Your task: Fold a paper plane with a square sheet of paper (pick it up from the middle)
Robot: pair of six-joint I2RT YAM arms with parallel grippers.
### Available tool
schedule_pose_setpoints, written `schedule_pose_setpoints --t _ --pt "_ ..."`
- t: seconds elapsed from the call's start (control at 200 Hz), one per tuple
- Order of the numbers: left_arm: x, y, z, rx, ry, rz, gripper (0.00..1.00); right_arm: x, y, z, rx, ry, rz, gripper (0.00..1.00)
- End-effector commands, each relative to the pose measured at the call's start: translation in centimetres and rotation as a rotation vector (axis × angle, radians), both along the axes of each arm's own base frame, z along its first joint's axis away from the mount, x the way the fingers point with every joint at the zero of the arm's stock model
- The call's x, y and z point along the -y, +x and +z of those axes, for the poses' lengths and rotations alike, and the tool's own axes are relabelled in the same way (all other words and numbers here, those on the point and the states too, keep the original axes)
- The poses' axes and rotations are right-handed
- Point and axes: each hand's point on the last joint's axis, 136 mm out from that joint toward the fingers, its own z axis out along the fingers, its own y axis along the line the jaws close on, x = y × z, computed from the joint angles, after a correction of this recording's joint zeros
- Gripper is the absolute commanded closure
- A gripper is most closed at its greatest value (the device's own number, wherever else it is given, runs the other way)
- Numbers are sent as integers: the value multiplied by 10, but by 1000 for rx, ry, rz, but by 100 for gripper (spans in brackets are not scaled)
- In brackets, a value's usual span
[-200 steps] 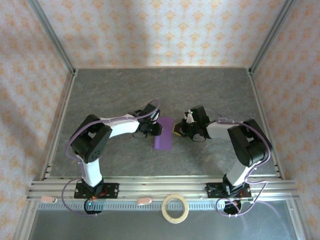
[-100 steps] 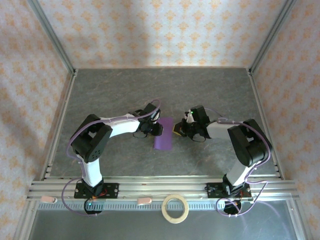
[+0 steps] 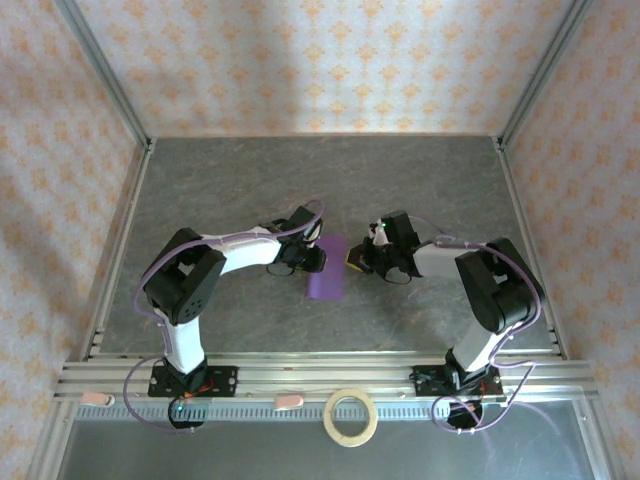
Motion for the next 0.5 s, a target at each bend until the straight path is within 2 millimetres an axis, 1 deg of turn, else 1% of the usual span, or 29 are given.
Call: schedule_pose_setpoints --t 0.0,0.125,0.39,0.495 --pt "-36 2 -44 -18 186 30 59 -3 7 7 28 2 -8 95" --pt "-37 2 -45 -15 203 24 59 0 9 6 34 -15 -26 94" --pt "-37 4 -45 -9 212 13 57 17 14 5 38 -44 -93 95" --pt "-38 5 -46 -6 221 13 56 19 14 6 41 -42 -96 95"
